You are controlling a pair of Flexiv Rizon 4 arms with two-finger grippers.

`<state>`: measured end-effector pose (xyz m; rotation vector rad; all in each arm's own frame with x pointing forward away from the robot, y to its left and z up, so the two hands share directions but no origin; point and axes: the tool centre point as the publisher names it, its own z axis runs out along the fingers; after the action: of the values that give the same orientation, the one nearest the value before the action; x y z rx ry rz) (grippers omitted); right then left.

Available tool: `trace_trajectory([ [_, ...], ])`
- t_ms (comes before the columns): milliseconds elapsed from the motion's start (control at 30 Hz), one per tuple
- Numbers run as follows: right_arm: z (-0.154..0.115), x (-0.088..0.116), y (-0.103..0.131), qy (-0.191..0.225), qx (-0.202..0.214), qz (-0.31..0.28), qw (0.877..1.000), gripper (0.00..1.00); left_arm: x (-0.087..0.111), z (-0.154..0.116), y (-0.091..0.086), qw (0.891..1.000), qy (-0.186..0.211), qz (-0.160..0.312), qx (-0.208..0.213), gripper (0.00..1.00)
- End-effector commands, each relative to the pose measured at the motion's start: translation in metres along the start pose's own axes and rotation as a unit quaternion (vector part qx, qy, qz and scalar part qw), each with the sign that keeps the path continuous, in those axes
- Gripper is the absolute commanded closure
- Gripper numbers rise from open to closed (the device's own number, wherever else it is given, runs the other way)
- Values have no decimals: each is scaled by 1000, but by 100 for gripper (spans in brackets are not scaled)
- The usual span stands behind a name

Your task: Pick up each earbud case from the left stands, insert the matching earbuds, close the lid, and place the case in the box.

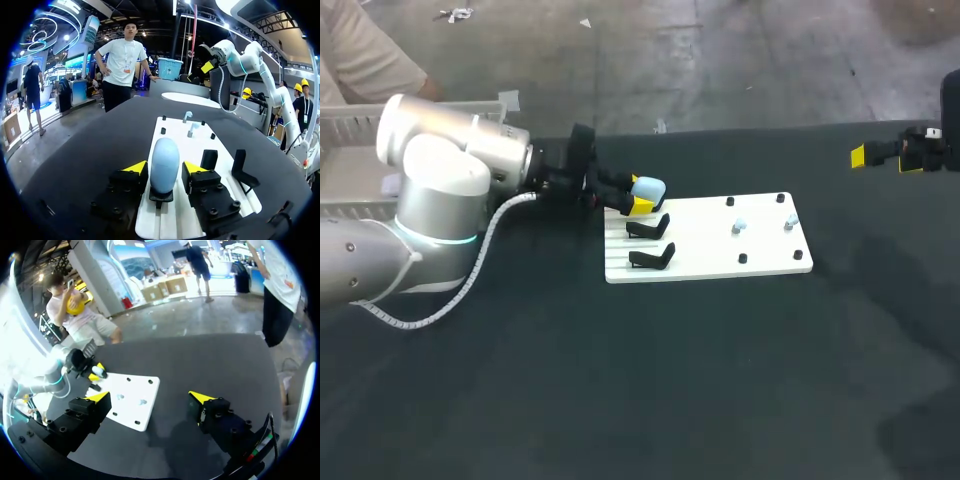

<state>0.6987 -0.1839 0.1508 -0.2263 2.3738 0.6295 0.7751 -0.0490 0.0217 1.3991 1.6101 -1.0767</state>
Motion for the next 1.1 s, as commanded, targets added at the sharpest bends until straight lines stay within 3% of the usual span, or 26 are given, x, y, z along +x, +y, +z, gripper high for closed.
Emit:
trace_trajectory([
  [33,1,0,-1,0,-1,-1,1000,0,4,1,6,1000,-2,-1,6,58],
  [400,1,0,-1,0,-1,-1,1000,0,4,3,4,1000,-4,-1,9,69],
  [700,1,0,-1,0,-1,-1,1000,0,5,1,4,1000,-3,0,8,100],
  [1100,1,0,-1,0,-1,-1,1000,0,0,-3,4,1000,-1,8,9,100],
])
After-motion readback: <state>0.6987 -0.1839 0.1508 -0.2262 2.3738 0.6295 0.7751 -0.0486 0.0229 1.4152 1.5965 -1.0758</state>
